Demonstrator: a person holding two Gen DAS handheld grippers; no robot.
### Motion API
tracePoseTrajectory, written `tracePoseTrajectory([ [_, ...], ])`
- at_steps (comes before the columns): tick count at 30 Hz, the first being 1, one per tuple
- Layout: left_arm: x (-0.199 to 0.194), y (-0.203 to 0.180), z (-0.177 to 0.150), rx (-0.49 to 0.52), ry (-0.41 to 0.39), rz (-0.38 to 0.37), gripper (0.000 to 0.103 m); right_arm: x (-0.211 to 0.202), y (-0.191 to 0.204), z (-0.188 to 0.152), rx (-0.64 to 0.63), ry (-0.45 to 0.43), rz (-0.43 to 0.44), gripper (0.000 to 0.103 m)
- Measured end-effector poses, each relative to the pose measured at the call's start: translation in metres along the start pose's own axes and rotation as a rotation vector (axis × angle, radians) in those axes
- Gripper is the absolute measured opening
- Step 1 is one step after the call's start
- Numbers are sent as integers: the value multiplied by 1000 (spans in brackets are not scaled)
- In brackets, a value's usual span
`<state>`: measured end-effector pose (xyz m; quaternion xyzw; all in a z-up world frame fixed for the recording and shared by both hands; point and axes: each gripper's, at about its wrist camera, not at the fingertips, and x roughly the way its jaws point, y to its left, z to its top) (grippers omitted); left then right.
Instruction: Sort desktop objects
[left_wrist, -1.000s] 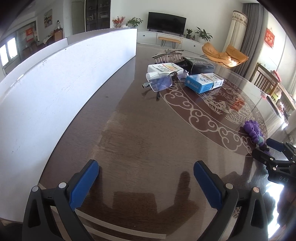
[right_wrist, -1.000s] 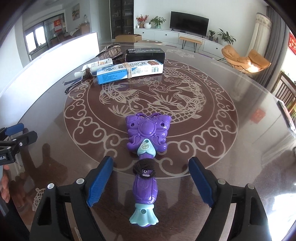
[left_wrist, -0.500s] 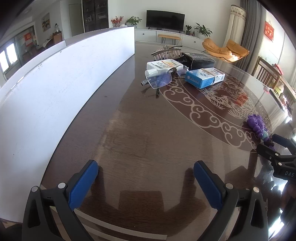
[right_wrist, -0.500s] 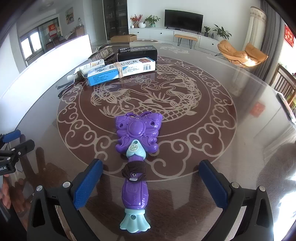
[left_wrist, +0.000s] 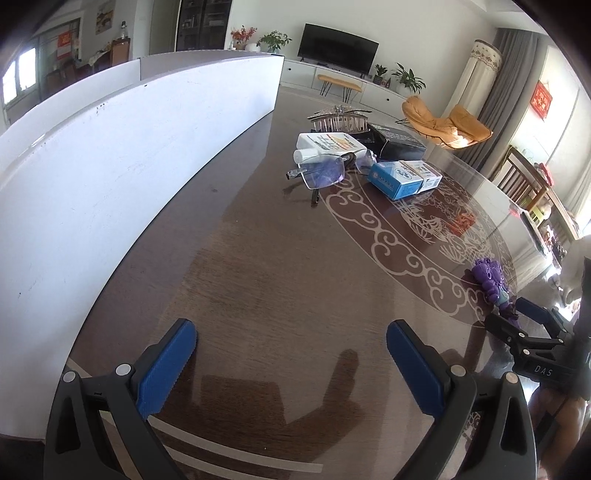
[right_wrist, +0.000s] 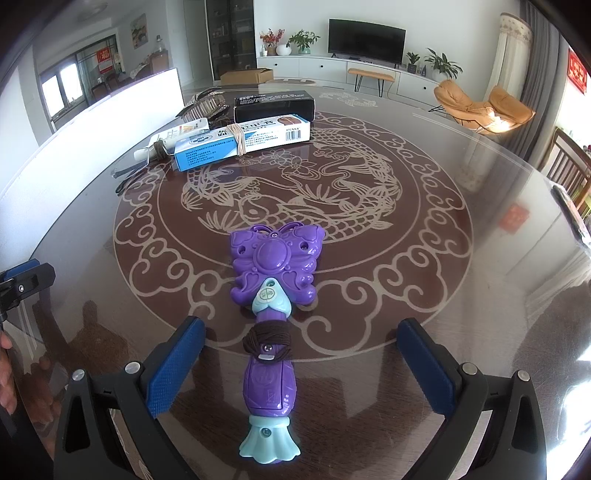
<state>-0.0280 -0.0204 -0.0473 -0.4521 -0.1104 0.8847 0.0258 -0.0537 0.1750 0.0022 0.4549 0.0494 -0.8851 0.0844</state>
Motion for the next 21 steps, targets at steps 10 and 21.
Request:
tracePoseTrajectory([
  [10,38,-6,84,120,-5,-75,103,0,0,0,0,0,0,103],
  [21,98,-39,128,264,42,-10,103,0,0,0,0,0,0,103],
])
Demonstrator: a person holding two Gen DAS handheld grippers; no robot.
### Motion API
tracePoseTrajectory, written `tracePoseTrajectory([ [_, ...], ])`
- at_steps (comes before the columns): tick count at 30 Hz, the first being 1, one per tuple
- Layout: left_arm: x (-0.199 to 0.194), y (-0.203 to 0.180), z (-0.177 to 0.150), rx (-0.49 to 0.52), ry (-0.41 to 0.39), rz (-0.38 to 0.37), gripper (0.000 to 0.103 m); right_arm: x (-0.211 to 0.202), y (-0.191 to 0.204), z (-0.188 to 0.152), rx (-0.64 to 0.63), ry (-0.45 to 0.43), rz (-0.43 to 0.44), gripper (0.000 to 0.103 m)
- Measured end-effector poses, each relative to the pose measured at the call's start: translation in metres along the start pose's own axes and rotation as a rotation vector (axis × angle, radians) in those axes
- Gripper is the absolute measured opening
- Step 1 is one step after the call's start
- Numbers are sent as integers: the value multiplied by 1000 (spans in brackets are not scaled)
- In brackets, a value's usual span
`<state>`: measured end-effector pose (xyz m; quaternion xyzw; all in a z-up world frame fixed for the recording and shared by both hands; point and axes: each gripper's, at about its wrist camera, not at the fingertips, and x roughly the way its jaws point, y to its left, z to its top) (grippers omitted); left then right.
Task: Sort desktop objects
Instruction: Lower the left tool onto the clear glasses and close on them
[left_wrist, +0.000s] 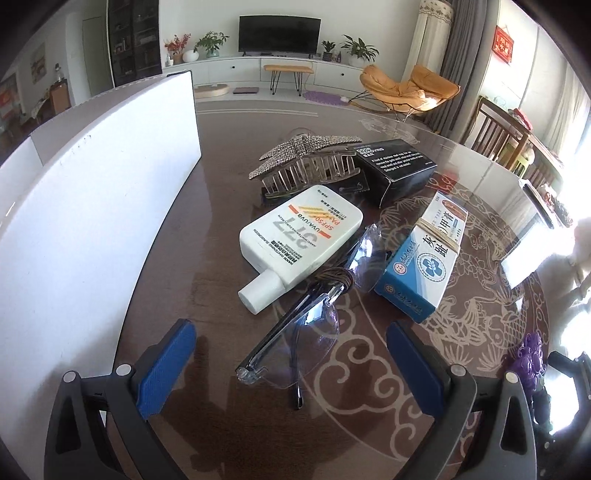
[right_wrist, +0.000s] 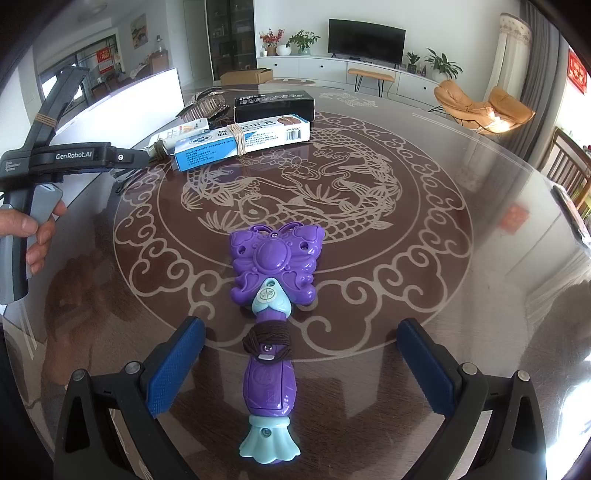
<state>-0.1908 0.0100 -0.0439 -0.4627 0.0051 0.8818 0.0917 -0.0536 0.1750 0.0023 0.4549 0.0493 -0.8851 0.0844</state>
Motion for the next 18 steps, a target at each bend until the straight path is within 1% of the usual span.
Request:
tracePoseTrajectory([
  [2,2,-2,1,23,-9,-8,103,0,0,0,0,0,0,103],
  [3,2,-3,1,35,-13,-12,98,0,0,0,0,0,0,103],
  [4,3,-4,1,49,-8,-3,86,0,0,0,0,0,0,103],
  [5,3,-7,0,71,-12,51,67,0,0,0,0,0,0,103],
  [6,1,-7,0,75,-17,53,52,0,0,0,0,0,0,103],
  [7,-1,-6,0,60,-14,56,45,0,0,0,0,0,0,103],
  [10,-10,-4,-10,35,-9,74,44,0,0,0,0,0,0,103],
  [13,-25,-2,-32,44,-17,80,41,0,0,0,0,0,0,103],
  [15,-38,-1,-49,44,-6,80,36,-1,0,0,0,0,0,103],
  [18,-55,2,-72,14,18,77,34,0,0,0,0,0,0,103],
])
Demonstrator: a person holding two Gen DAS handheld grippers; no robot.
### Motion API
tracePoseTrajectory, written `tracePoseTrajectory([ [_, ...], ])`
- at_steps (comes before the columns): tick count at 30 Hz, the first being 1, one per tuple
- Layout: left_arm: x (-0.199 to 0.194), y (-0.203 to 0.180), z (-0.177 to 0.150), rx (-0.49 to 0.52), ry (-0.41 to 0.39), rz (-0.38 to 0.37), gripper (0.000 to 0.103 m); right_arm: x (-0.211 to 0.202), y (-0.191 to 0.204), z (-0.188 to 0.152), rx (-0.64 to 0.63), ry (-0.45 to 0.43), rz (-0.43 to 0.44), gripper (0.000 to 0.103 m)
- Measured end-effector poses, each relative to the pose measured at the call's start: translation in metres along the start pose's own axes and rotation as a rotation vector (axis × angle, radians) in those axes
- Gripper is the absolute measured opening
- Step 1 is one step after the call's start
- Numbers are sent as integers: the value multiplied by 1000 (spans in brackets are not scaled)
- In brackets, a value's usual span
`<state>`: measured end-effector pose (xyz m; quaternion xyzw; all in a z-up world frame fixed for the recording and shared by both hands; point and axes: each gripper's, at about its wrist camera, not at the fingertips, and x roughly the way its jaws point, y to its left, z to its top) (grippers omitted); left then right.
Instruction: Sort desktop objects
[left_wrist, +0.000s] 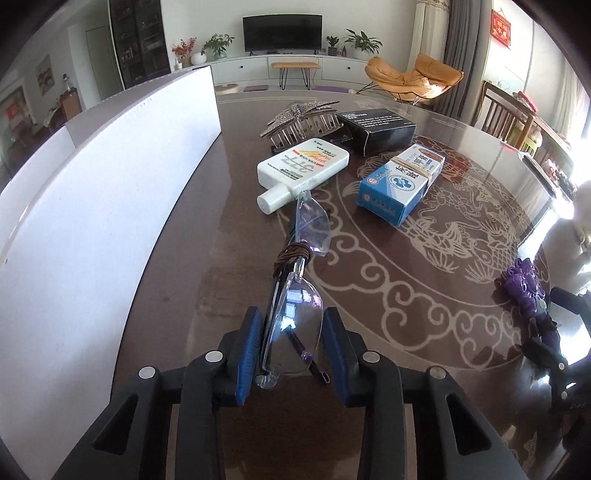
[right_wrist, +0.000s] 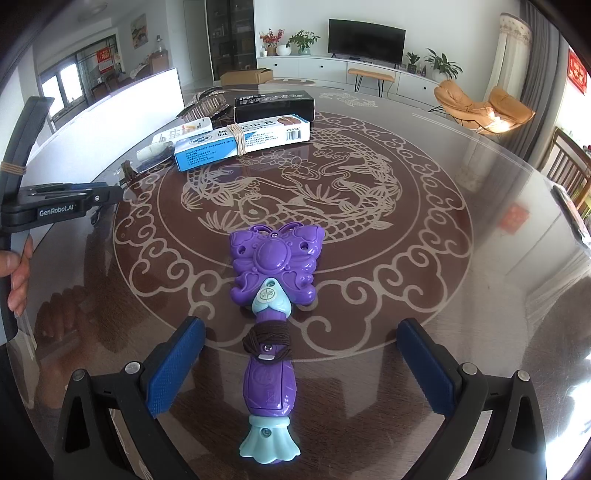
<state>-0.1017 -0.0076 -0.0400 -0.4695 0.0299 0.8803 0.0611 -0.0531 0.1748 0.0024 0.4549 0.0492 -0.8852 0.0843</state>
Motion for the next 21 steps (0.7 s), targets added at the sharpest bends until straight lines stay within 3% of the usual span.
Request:
tracePoseTrajectory([
  [6,-23,-1,-32,-19,20,-54,34,0,0,0,0,0,0,103],
  [13,-26,-13,-40,37,-7,-55,37,0,0,0,0,0,0,103],
  [16,-26,-15,-41,48,-19,-67,50,0,0,0,0,0,0,103],
  [18,-23,-18,-43,56,-23,-60,75,0,0,0,0,0,0,103],
  [21,-22,-22,-43,72,-29,-41,77,0,0,0,0,0,0,103],
])
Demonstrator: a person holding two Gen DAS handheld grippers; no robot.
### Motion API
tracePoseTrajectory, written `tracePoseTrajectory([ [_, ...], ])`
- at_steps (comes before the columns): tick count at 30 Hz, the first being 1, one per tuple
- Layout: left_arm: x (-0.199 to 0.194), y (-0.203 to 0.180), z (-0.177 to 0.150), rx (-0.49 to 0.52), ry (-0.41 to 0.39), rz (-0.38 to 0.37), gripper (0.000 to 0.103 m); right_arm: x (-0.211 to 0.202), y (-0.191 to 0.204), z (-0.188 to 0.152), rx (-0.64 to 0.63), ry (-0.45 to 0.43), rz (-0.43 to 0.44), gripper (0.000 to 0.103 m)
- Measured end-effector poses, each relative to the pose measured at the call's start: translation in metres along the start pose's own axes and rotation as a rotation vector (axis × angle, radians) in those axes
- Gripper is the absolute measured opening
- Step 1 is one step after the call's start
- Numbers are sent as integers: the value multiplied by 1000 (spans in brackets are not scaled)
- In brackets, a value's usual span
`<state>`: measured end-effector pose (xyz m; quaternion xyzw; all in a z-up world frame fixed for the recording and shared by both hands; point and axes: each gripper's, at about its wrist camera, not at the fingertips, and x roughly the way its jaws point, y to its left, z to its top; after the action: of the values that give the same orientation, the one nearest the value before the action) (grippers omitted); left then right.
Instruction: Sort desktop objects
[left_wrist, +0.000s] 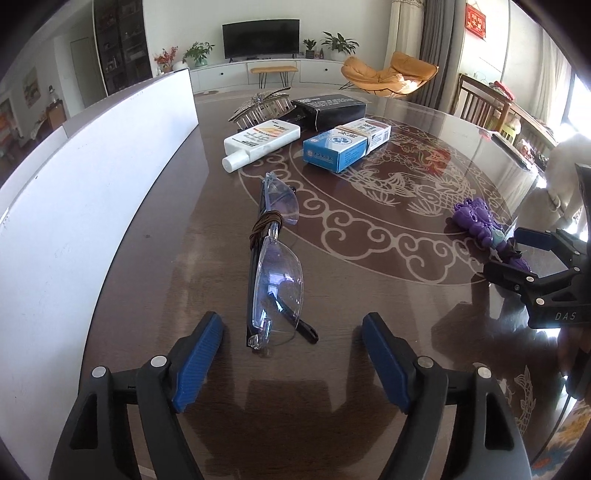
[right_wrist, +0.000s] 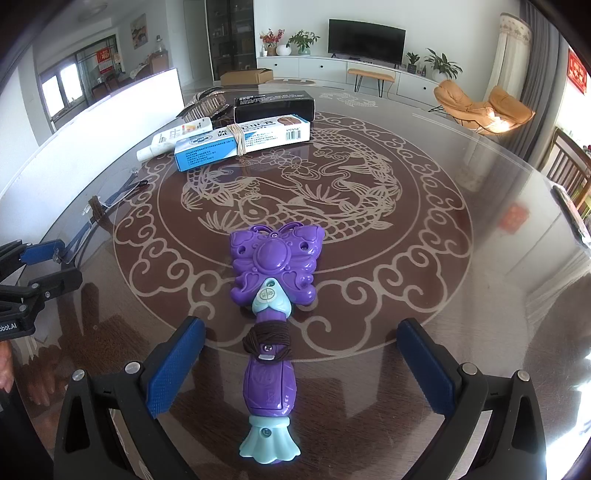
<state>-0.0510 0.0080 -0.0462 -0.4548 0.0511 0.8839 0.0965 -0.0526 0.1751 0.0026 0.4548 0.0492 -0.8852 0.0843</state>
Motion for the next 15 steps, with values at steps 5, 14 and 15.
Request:
tracePoseTrajectory([
  [5,3,-1,1,2,-10,-8,84,0,0,0,0,0,0,103],
  [14,5,-3,1,8,-16,-3,87,1,0,0,0,0,0,103],
  [15,5,-3,1,9,-15,-3,87,1,0,0,0,0,0,103],
])
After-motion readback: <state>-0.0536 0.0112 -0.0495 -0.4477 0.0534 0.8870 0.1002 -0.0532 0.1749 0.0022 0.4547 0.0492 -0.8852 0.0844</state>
